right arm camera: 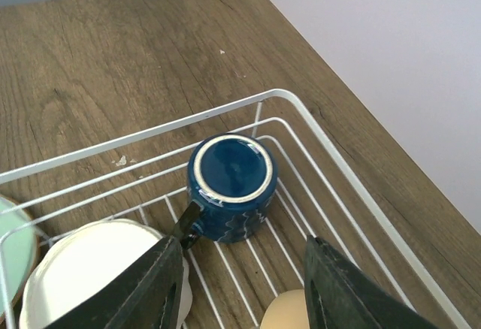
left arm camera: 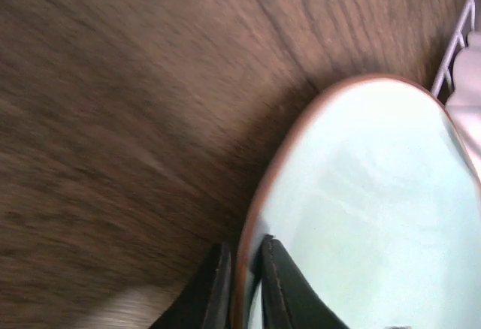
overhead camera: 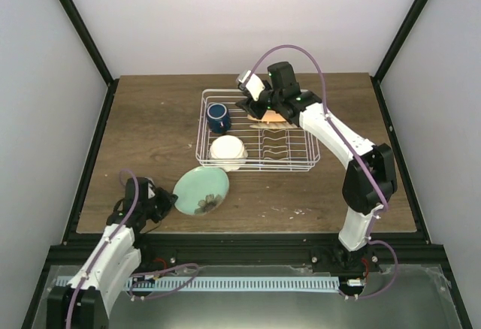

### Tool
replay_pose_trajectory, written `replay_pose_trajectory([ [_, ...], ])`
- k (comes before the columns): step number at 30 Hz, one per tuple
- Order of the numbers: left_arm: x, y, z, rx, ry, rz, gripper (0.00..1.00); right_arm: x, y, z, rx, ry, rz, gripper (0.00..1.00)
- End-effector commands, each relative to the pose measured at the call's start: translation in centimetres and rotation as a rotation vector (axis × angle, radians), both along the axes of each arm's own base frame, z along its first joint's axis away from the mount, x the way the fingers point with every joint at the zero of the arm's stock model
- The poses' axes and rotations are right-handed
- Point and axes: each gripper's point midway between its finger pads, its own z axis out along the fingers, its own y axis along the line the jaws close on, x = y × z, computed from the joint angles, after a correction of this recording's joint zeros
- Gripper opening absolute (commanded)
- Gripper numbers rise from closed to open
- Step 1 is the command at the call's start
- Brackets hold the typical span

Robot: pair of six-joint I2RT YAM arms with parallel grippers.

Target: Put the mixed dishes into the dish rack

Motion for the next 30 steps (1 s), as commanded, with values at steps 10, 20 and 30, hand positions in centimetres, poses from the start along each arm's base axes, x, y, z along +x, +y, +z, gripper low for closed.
replay_pose_trajectory([
  [10,-1.5,1.1,-0.2,0.112,0.198,-0.033,0.00,-0.2,0.2,0.9,-0.006,-0.038,0.009,0.46],
  [20,-4.9,-0.6,2.1,0.061,0.339,-0.155,0.00,-0.1,0.2,0.5,-0.010,-0.035,0.011,0.46],
  [30,-4.2,-2.8,6.1,0.042,0.277,-0.269,0.00,-0.1,0.4,0.1,-0.011,-0.026,0.016,0.46],
])
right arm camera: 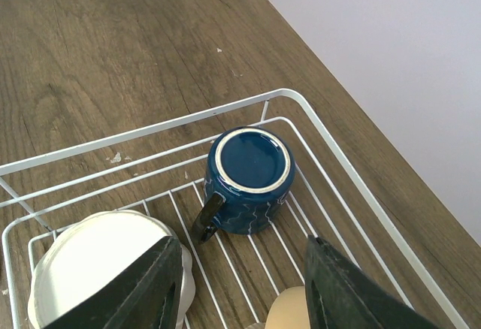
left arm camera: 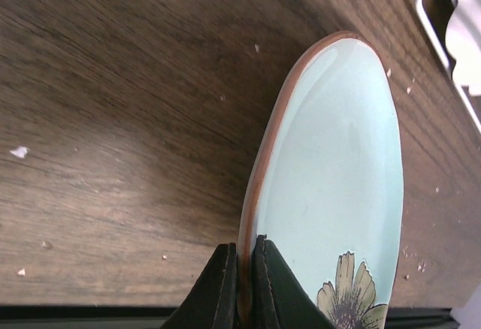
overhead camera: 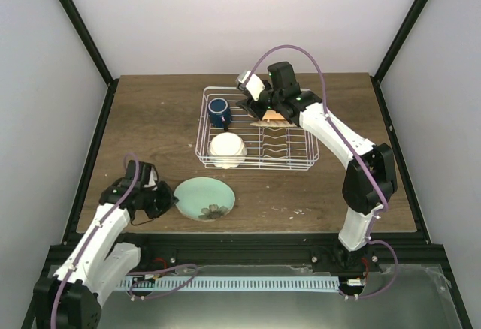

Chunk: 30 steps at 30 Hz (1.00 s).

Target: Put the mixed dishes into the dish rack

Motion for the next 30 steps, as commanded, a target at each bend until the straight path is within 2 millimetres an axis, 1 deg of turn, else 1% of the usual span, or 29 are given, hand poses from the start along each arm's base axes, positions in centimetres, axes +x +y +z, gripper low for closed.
replay_pose_trajectory([
  [1,-1.3,-1.3,0.9,-0.024,0.065,-0.078,0.00,-0.1,0.5,0.0,0.005,-0.007,0.012,0.46],
  [6,-0.5,-2.3,2.3,-0.043,0.031,-0.151,0.00,-0.3,0.4,-0.2,0.000,-0.009,0.013,0.46],
  [11,0.4,-3.4,3.2,-0.084,-0.013,-0.222,0.00,-0.3,0.2,-0.4,-0.007,-0.008,0.008,0.46],
  [17,1.7,-5.0,4.7,-0.156,-0.106,-0.299,0.00,-0.2,0.3,-0.7,-0.012,-0.006,0.009,0.47],
  [21,2.8,-6.4,6.6,-0.225,-0.193,-0.358,0.00,-0.2,0.4,-0.7,-0.010,-0.005,0.013,0.46],
  [23,3.0,-7.1,7.6,-0.262,-0.227,-0.397,0.00,-0.1,0.4,-0.6,-0.010,-0.005,0.013,0.46],
  [27,3.8,-8.2,10.3,-0.306,-0.322,-0.472,0.00,0.1,0.4,-0.6,-0.014,-0.006,0.007,0.46],
  [30,4.5,-8.6,12.2,-0.307,-0.399,-0.511,0.00,0.4,0.3,-0.3,-0.005,-0.005,-0.017,0.46],
])
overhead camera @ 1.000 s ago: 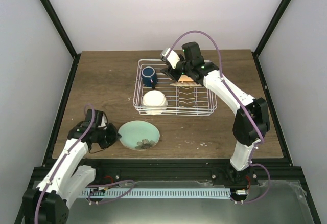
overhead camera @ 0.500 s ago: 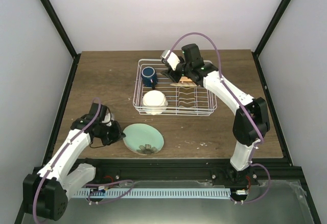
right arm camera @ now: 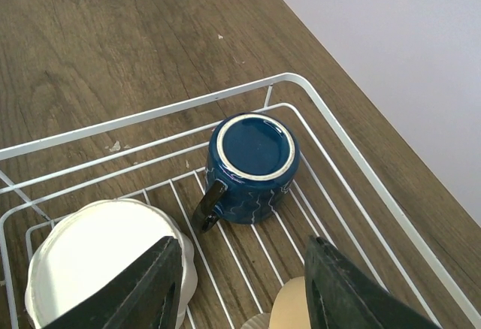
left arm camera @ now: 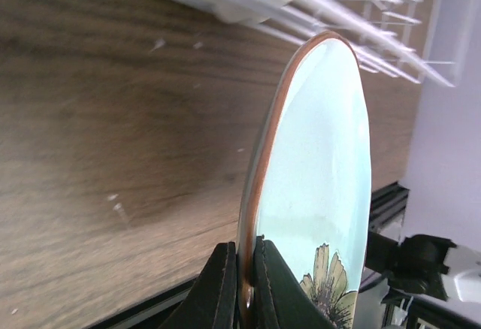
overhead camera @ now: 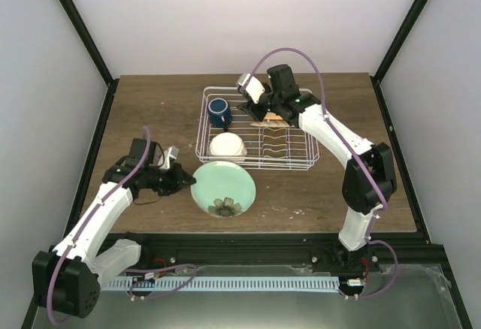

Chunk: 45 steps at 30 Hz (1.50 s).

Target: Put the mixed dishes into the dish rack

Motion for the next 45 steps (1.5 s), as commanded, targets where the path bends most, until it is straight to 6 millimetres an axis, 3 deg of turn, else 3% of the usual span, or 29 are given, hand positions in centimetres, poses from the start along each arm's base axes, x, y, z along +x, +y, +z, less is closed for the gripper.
replay_pose_trajectory([
  [1,1.9,-2.7,6.6,-0.157,-0.236,-0.144,0.00,0.7,0.4,1.2,0.019,-0.018,-0.028,0.47],
  [11,2.4,-3.9,11.5,-0.232,-0.359,-0.235,0.00,2.6,0.2,3.1,0.128,0.072,-0.073,0.48],
  [19,8.8,-3.2,11.7,-0.149,-0.480,-0.106,0.00,3.7,-1.9,5.6,0.274,0.297,-0.137,0.52],
  [24,12.9,-1.9,11.7,-0.108,-0.522,-0.058,0.00,2.8,-3.8,7.6,0.392,0.387,-0.105,0.64],
  [29,16.3,0.2,13.0,-0.115,-0.578,-0.025,0.00,1.5,-3.7,5.6,0.371,0.481,-0.062,0.70],
  [35,19.1,-0.5,14.6,-0.172,-0.633,-0.056,0.00,-0.9,-2.3,4.2,0.446,0.618,0.062,0.71],
  [45,21.7,-1.1,16.2,-0.201,-0.688,-0.078,0.00,-0.6,-1.2,1.0,0.415,0.675,0.033,0.71],
])
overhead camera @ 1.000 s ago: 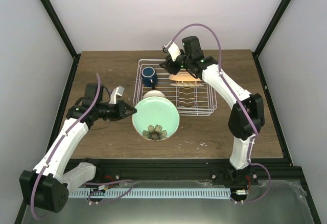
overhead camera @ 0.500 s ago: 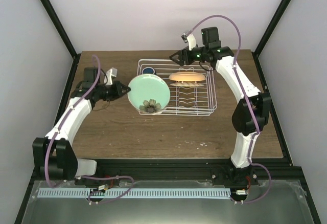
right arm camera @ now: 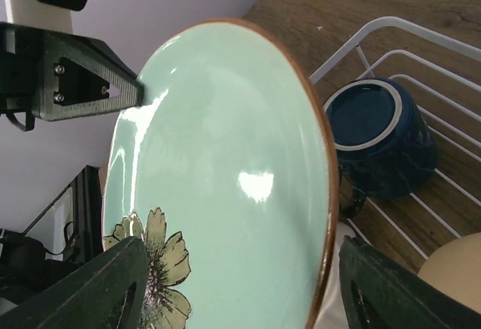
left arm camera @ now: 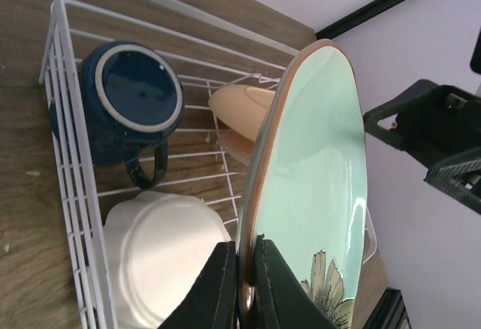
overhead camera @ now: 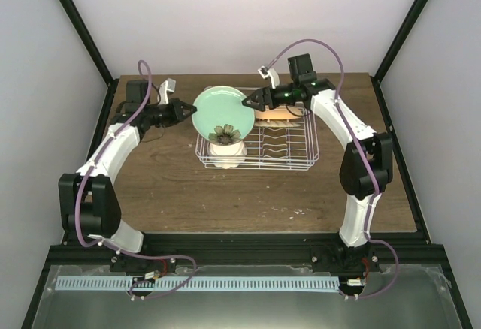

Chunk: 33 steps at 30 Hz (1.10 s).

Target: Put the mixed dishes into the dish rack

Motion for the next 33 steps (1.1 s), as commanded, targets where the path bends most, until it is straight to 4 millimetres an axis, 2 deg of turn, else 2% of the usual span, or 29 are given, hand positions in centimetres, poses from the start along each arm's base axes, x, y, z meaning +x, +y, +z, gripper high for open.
replay_pose_trajectory([
  [1,0.9,-1.2,6.1,-0.071,-0.194,-0.076,0.00,-0.2,1.4,-0.1,0.029,0.016,0.040,0.71],
  [6,1.3,-1.5,6.1,-0.102,-0.198,-0.084,0.00,-0.5,3.2,-2.2,-0.018,0.039,0.067,0.71],
  [10,1.4,-1.6,6.3,-0.109,-0.204,-0.088,0.00,-0.4,3.9,-2.3,-0.007,0.043,0.078,0.68],
  [11,1.5,-1.6,6.2,-0.109,-0.203,-0.089,0.00,-0.5,4.1,-2.1,0.005,0.043,0.086,0.62],
  [12,1.6,-1.6,6.2,-0.110,-0.205,-0.091,0.00,-0.6,4.3,-1.8,0.020,0.045,0.100,0.52],
  [14,1.7,-1.6,5.7,-0.108,-0.197,-0.092,0.00,-0.8,4.7,-1.4,0.046,0.056,0.121,0.22],
  [16,1.8,-1.7,5.4,-0.109,-0.191,-0.096,0.00,-0.9,4.9,-1.1,0.060,0.064,0.131,0.06],
  [17,1.9,-1.6,5.2,-0.110,-0.188,-0.096,0.00,-0.9,4.9,-0.9,0.061,0.059,0.131,0.02],
  [20,2.0,-1.6,4.9,-0.119,-0.178,-0.097,0.00,-0.8,4.7,0.0,0.049,0.017,0.112,0.01],
  [22,2.0,-1.6,4.8,-0.120,-0.174,-0.099,0.14,-0.7,4.3,0.6,0.028,-0.022,0.094,0.01],
  [24,2.0,-1.4,4.7,-0.118,-0.172,-0.098,0.34,-0.8,3.9,1.0,-0.005,-0.064,0.091,0.01],
  [27,2.2,-0.5,4.9,-0.111,-0.174,-0.076,0.72,-1.4,3.1,1.3,-0.067,-0.118,0.098,0.01],
  [28,2.4,0.0,5.1,-0.110,-0.177,-0.060,0.93,-1.7,2.7,1.3,-0.090,-0.136,0.098,0.01],
  [29,2.7,0.6,5.2,-0.110,-0.179,-0.041,0.99,-2.0,2.3,1.3,-0.114,-0.151,0.098,0.01],
  [33,4.5,3.5,5.8,-0.108,-0.183,0.056,1.00,-3.2,0.5,1.1,-0.213,-0.204,0.079,0.01],
])
